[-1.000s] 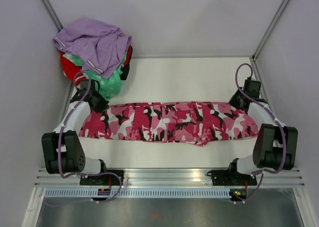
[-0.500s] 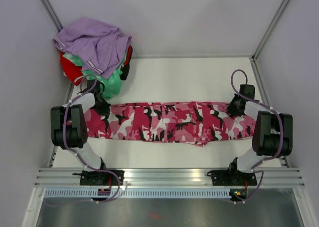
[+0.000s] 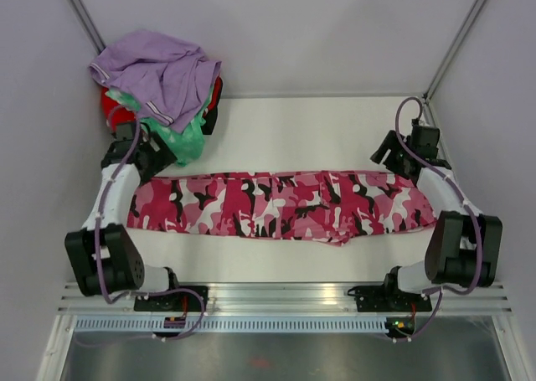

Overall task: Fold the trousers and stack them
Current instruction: Fold the trousers

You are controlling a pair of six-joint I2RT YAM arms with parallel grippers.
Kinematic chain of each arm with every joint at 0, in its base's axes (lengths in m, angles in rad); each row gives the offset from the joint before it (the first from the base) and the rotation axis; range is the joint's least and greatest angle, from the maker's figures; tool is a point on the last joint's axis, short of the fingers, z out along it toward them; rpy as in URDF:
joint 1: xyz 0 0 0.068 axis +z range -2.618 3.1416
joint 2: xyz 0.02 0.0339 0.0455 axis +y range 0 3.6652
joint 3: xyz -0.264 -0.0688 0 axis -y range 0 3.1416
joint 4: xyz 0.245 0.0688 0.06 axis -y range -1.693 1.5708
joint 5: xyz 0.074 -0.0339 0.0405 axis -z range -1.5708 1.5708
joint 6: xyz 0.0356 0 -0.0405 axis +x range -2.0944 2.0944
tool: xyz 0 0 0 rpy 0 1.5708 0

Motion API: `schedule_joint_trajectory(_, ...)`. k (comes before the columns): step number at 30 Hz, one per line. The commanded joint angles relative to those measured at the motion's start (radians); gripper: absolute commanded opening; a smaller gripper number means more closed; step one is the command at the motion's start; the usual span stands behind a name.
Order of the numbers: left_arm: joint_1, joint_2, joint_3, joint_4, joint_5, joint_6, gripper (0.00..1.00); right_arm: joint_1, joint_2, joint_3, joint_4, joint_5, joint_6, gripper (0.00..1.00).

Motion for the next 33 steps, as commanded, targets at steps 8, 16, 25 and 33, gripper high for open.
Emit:
schedule_joint_trajectory(8,0.371,-0.081,-0.055,0.110,0.024,0.347,0.98,0.204,-0.044,0.051,0.027,-0.097,0.032,0.91)
schedule_joint_trajectory(16,0.486,0.124,-0.050,0.161,0.155,0.398,0.93,0.236,-0.013,0.065,-0.034,-0.005,0.021,0.92)
schedule_joint_trajectory(25,0.485,0.228,-0.092,0.279,0.125,0.542,0.90,0.236,-0.004,0.053,-0.106,0.052,0.013,0.92)
schedule_joint_trajectory(33,0.485,0.319,-0.087,0.316,0.109,0.557,0.86,0.236,-0.022,0.036,-0.115,0.093,0.036,0.91)
